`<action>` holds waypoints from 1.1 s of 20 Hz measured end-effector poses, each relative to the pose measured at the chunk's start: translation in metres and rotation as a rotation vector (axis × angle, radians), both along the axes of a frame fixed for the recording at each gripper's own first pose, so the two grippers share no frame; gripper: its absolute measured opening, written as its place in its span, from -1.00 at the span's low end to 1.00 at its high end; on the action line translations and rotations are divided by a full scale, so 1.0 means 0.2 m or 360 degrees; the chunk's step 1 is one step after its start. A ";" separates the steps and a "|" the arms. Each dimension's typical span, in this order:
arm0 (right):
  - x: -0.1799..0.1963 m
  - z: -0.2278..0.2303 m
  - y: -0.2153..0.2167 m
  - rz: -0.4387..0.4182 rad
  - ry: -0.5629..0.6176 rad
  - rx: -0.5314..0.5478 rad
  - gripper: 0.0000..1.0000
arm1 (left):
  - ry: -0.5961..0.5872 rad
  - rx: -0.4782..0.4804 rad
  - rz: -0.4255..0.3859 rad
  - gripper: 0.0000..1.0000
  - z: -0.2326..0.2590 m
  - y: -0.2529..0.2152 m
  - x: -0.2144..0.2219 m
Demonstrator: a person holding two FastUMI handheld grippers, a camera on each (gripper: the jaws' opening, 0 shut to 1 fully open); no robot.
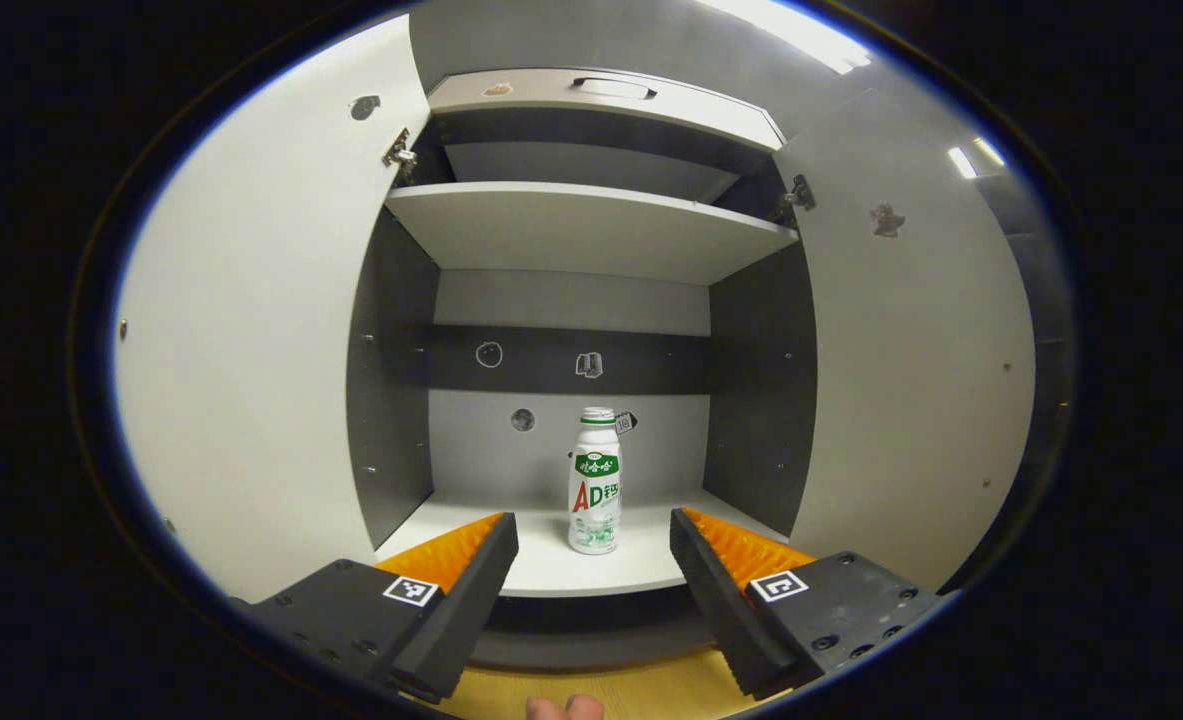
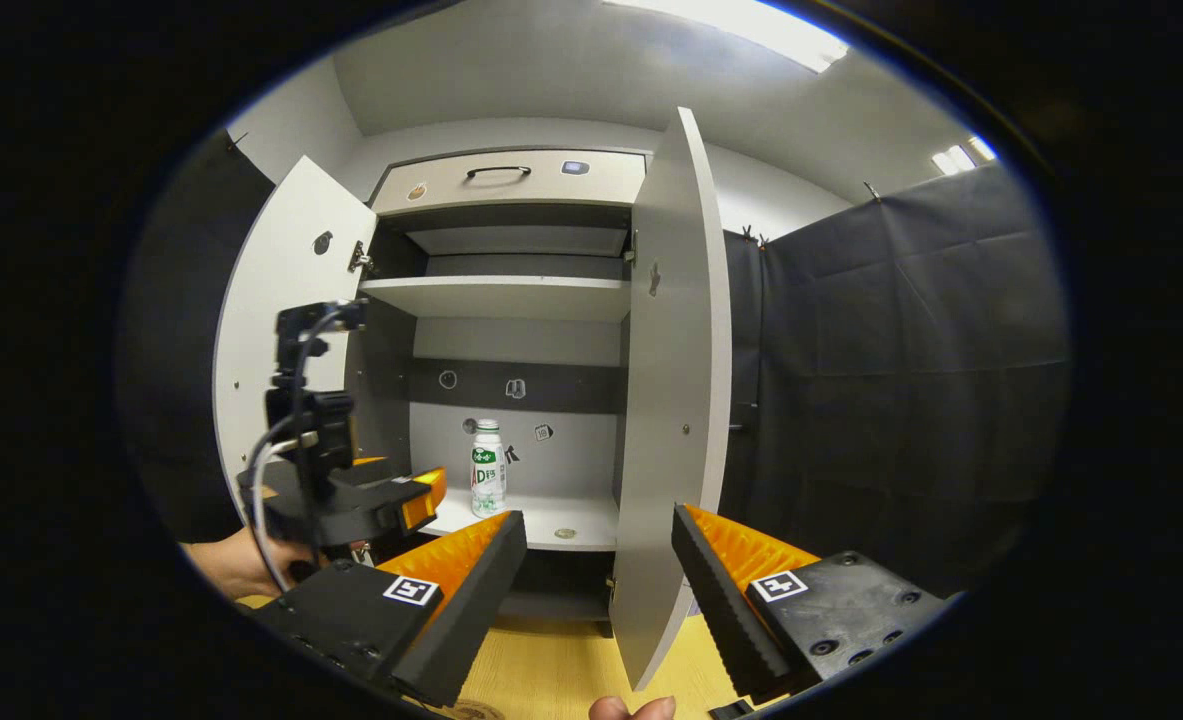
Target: Grasp the bottle in the cabinet with the left hand and place it on the coaster, then close the right door with the right hand and the left door with the left hand.
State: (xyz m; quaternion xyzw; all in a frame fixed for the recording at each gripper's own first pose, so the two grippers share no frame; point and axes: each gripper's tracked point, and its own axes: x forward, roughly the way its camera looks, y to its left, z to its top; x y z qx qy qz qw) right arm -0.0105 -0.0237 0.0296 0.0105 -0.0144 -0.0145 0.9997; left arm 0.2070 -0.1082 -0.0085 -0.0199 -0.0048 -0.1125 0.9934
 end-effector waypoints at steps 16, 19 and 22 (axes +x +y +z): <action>0.18 -0.12 0.02 0.0139 0.0043 -0.0006 0.95 | 0.0083 0.0098 0.0068 0.94 -0.33 -0.16 0.98; 0.19 -0.12 -0.02 0.0117 0.0041 -0.0016 0.95 | 0.0072 0.0086 0.0041 0.51 -0.32 -0.19 0.98; 0.19 -0.12 -0.06 0.0086 0.0036 -0.0015 0.95 | 0.0039 0.0046 0.0036 0.48 -0.25 -0.16 0.94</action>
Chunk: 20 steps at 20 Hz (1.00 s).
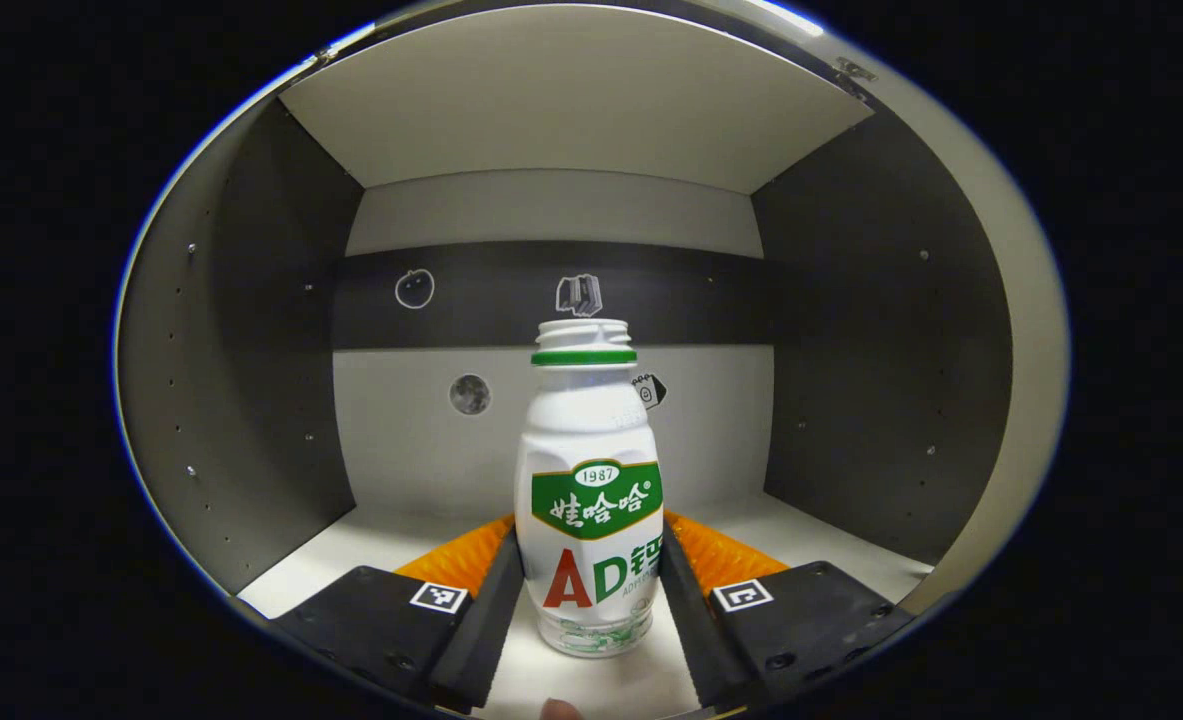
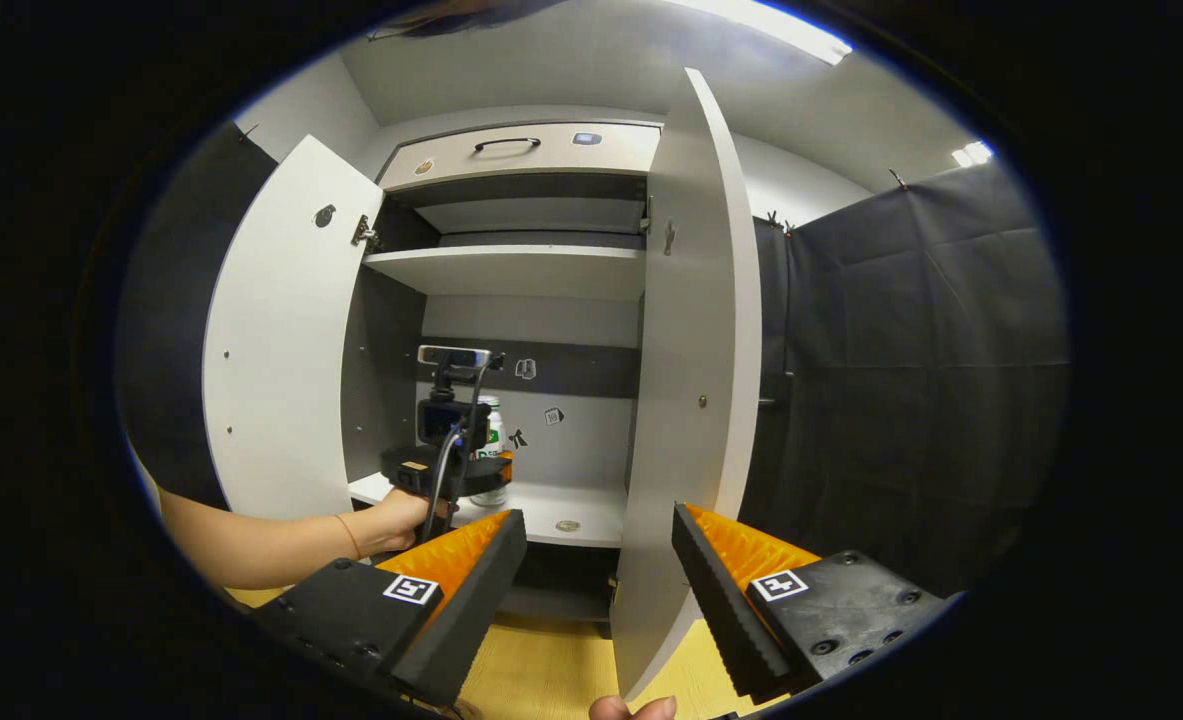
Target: Grasp the bottle in the cabinet with the left hand and place it on the coaster, then close the right door with the right hand and the left door with the left hand.
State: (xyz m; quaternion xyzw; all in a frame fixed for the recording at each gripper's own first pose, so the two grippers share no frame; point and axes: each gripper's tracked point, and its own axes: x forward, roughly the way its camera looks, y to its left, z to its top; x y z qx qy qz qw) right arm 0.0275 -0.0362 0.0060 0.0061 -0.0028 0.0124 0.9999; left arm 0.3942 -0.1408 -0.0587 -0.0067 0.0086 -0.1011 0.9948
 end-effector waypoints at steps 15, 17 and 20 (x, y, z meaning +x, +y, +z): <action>-0.16 0.07 0.04 -0.0038 -0.0023 0.0153 0.95 | -0.0126 -0.0019 -0.0079 0.48 0.21 0.21 -0.83; -0.20 0.09 0.05 -0.0059 -0.0056 0.0122 0.95 | -0.0108 -0.0041 -0.0090 0.48 0.16 0.24 -0.95; -0.24 0.11 0.10 -0.0055 -0.0072 0.0099 0.95 | -0.0070 -0.0079 -0.0093 0.48 0.05 0.27 -1.10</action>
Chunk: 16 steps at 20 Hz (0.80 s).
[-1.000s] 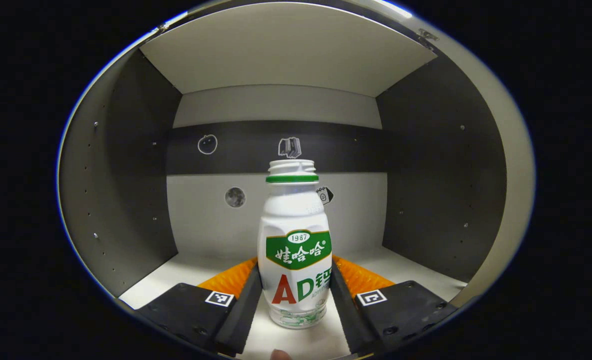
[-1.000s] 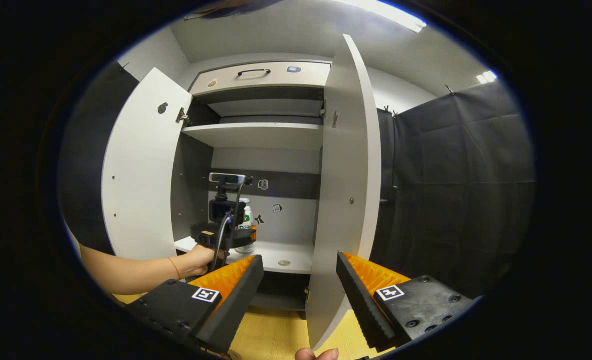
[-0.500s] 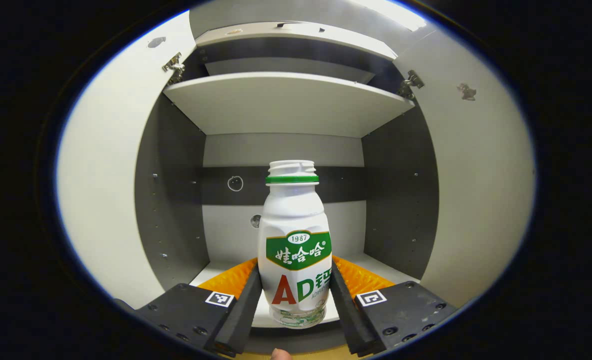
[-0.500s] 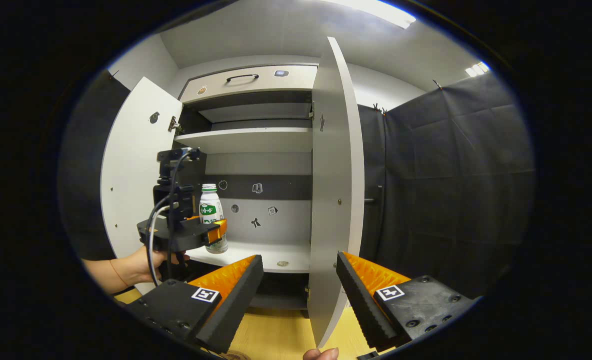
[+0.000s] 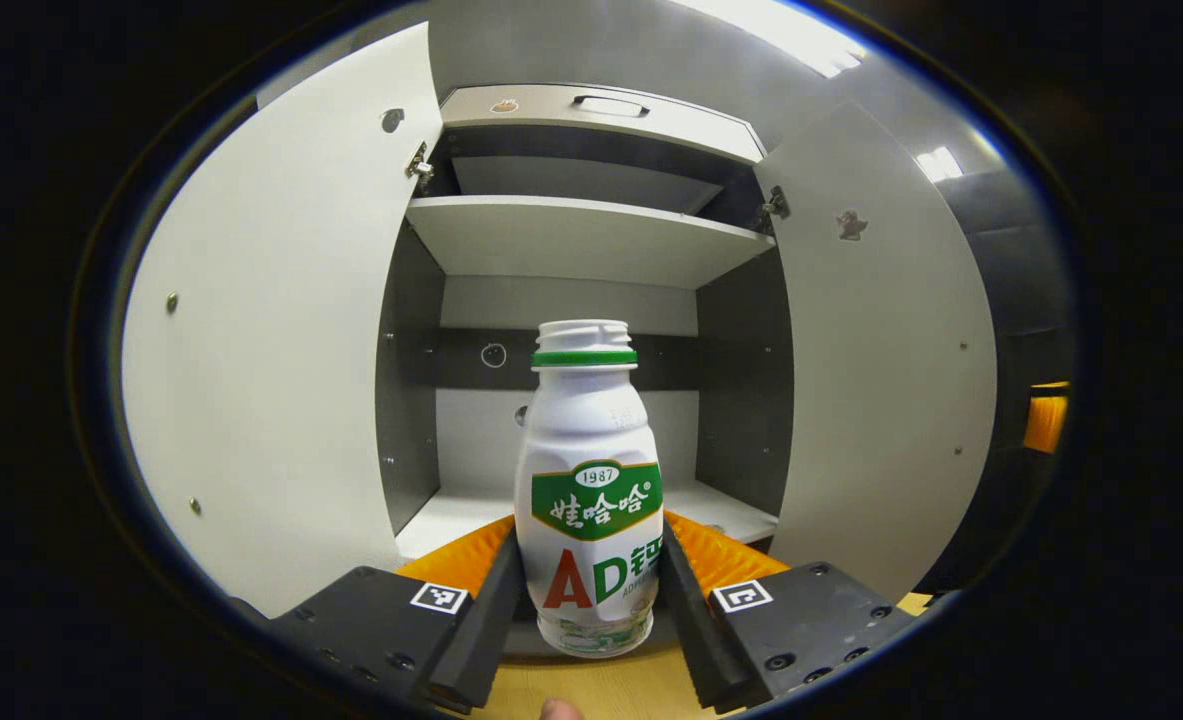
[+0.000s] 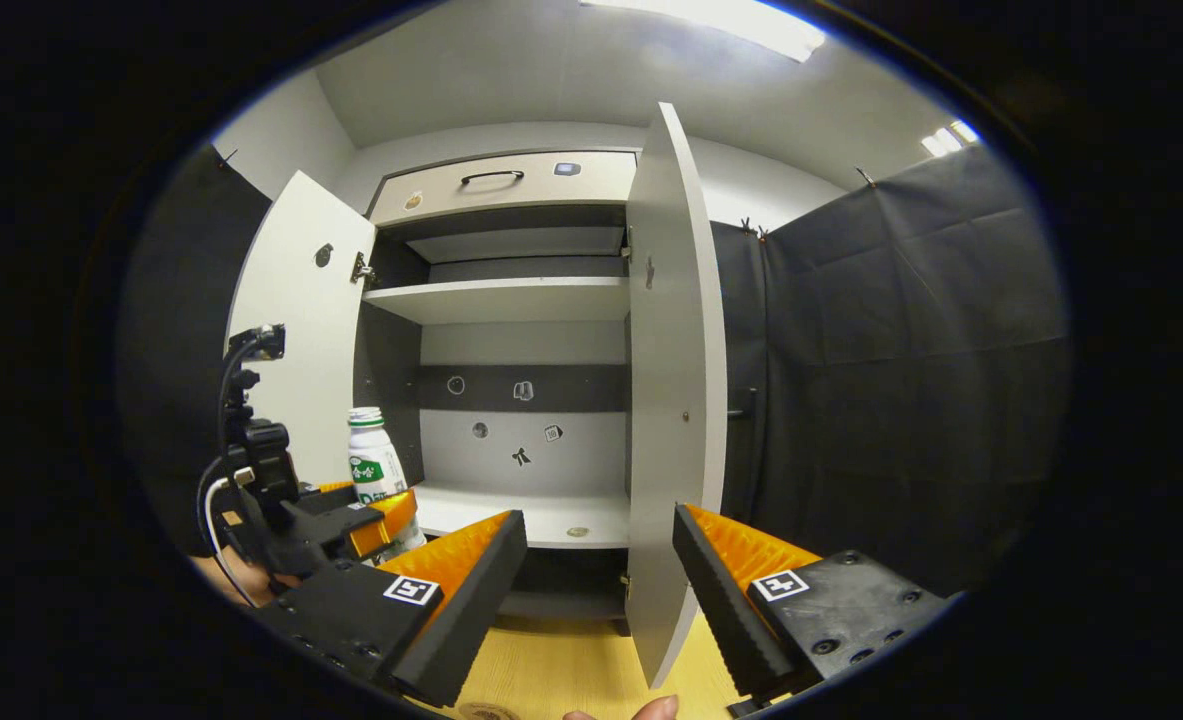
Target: Grasp the bottle in the cabinet with the left hand and place it on the coaster, then close the right door with the right hand and the left door with the left hand.
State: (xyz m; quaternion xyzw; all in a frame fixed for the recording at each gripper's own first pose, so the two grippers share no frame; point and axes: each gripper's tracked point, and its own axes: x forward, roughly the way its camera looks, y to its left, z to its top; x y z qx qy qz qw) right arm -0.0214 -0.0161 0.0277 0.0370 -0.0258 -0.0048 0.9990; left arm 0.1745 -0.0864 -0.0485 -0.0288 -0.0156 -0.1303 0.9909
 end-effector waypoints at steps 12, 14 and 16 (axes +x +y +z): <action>-0.01 0.04 0.13 0.0039 -0.0058 -0.0044 0.94 | -0.0026 -0.0012 -0.0234 0.48 -0.62 -0.14 -0.58; -0.01 0.06 0.14 0.0065 -0.0079 -0.0044 0.94 | -0.0008 0.0035 -0.0255 0.48 -0.76 -0.17 -0.65; -0.01 0.08 0.14 0.0082 -0.0108 -0.0028 0.94 | 0.0011 0.0092 -0.0285 0.48 -0.91 -0.21 -0.71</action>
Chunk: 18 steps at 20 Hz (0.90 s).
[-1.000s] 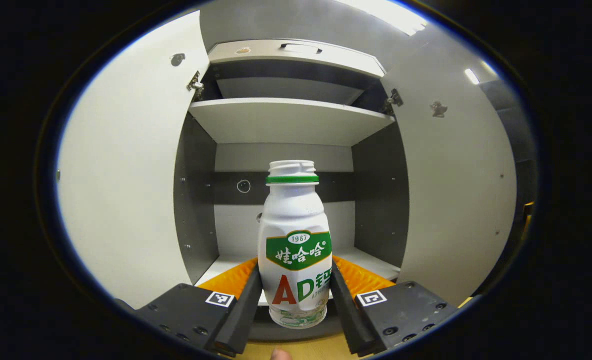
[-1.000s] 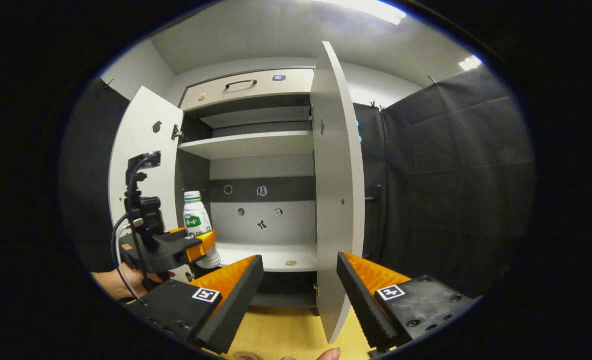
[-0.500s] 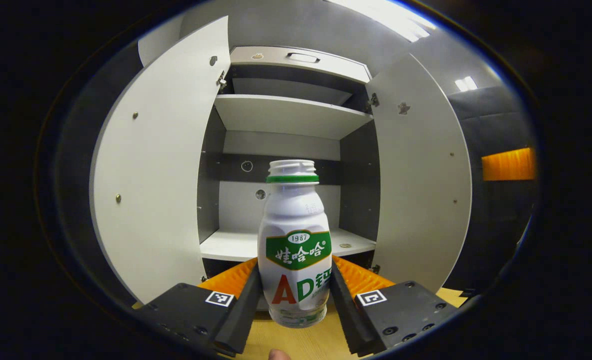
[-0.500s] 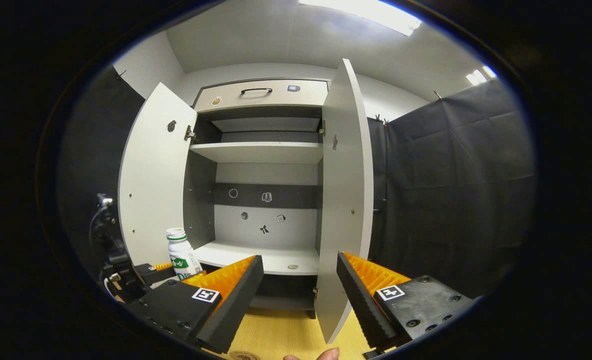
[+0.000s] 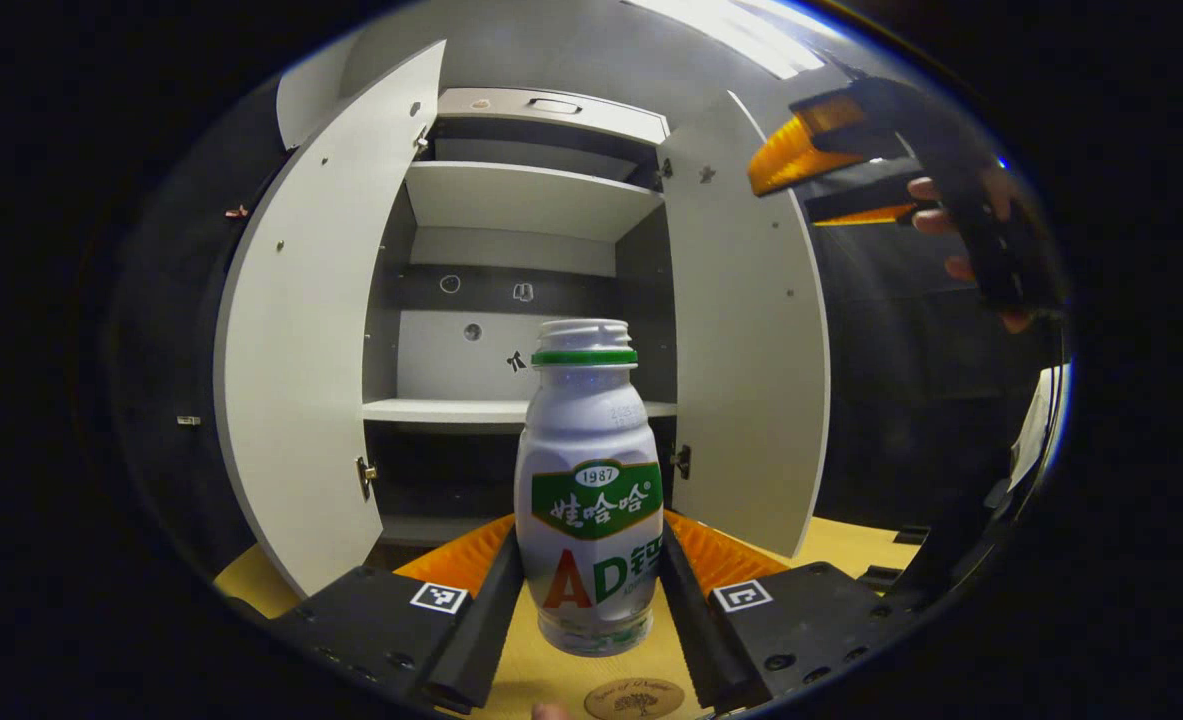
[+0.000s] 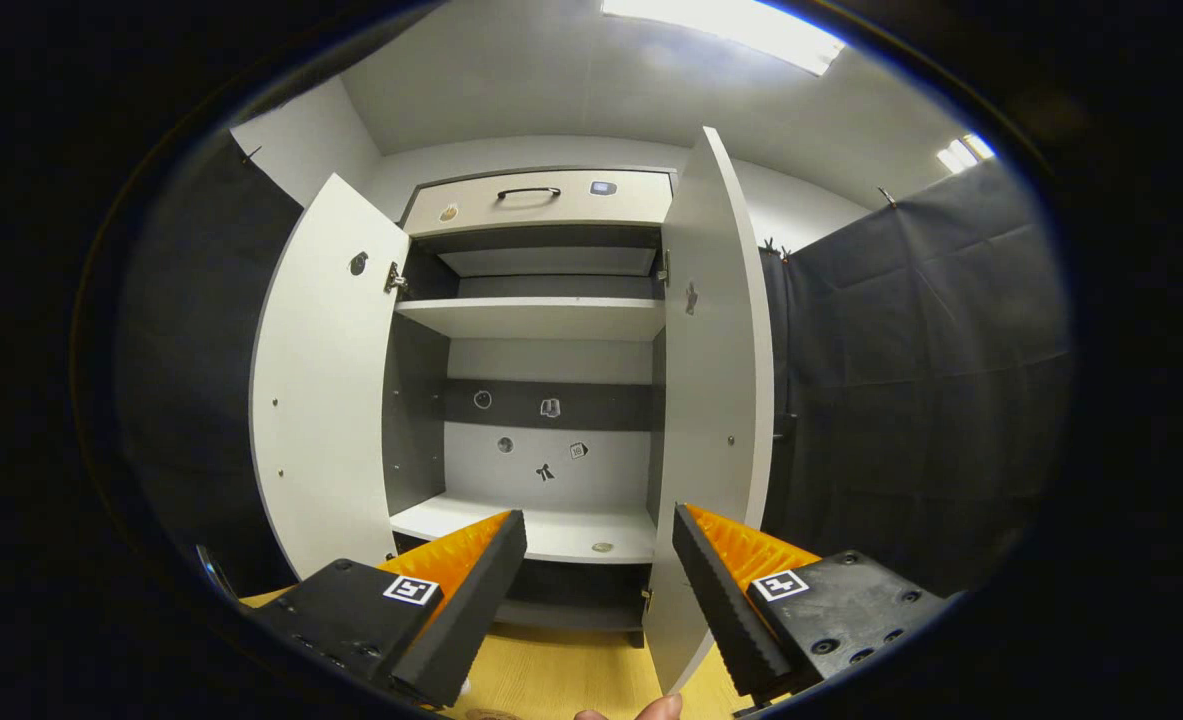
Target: Grasp the bottle in the cabinet with the left hand and place it on the coaster, then close the right door with the right hand and the left door with the left hand.
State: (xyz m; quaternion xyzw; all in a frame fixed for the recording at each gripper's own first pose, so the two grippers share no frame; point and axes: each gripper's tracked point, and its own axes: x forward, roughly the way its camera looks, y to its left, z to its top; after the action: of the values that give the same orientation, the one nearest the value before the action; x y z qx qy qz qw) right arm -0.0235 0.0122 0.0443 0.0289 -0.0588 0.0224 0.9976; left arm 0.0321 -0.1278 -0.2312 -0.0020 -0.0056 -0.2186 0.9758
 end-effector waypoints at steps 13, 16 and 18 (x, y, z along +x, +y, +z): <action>0.10 0.02 -0.04 0.0013 0.0044 0.0019 0.95 | 0.0132 0.0062 0.0007 0.49 -0.68 -0.19 -0.08; 0.10 0.01 -0.02 0.0027 0.0062 0.0012 0.94 | 0.0168 0.0033 0.0042 0.49 -0.73 -0.18 -0.07; 0.09 0.01 -0.01 0.0031 0.0054 -0.0013 0.95 | 0.0188 0.0022 0.0050 0.50 -0.76 -0.18 -0.08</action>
State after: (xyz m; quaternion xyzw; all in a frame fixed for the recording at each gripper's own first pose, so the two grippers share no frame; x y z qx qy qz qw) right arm -0.0063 0.0103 0.0458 0.0258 -0.0414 0.0320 0.9983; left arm 0.0170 -0.1644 -0.3837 -0.0080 0.0533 -0.2030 0.9777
